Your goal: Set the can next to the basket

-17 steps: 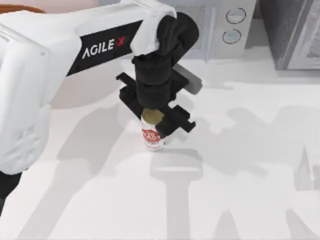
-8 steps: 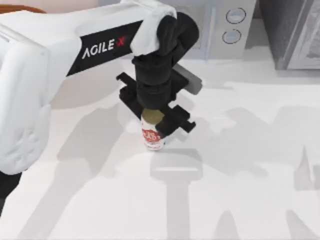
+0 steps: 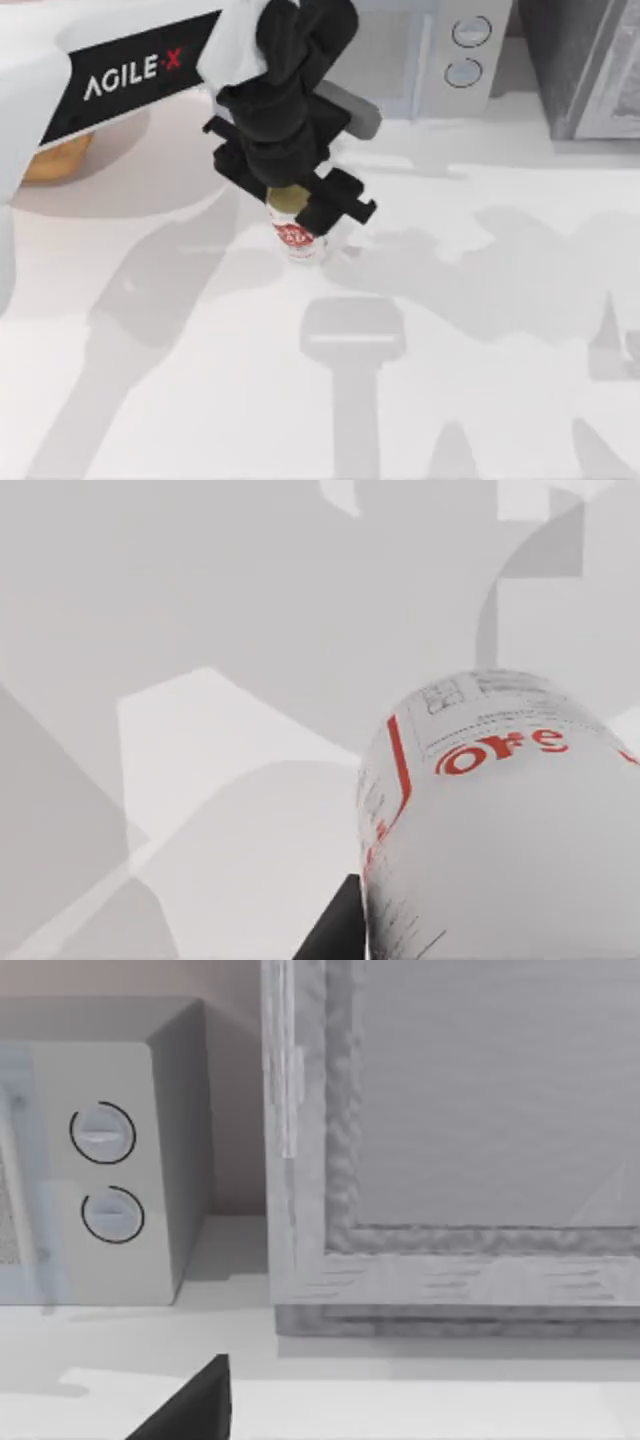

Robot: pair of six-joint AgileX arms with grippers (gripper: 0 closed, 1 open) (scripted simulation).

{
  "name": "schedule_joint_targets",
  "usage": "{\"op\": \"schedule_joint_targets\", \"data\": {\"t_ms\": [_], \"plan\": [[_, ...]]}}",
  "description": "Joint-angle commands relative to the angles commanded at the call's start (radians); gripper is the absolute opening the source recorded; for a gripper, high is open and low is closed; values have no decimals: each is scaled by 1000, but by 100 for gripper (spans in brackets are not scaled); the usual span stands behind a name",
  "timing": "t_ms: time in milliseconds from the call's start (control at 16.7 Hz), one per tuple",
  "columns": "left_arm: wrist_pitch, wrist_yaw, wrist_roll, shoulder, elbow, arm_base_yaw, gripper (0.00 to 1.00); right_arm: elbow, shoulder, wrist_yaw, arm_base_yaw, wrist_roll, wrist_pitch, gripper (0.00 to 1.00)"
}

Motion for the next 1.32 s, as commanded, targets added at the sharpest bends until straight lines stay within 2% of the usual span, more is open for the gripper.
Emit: {"op": "schedule_joint_targets", "data": {"t_ms": [120, 300, 420, 600, 1020, 1320], "plan": [[14, 33, -22, -48, -54, 51, 0, 0, 0, 0, 0, 0, 0, 100], [22, 48, -125, -114, -127, 203, 0, 0, 0, 0, 0, 0, 0, 100], [0, 18, -214, -137, -189, 308, 0, 0, 0, 0, 0, 0, 0, 100], [-41, -37, -284, -134, -252, 388, 0, 0, 0, 0, 0, 0, 0, 100], [-49, -48, -284, -121, -265, 380, 0, 0, 0, 0, 0, 0, 0, 100], [-76, -93, -301, -19, -381, 257, 0, 0, 0, 0, 0, 0, 0, 100]]}}
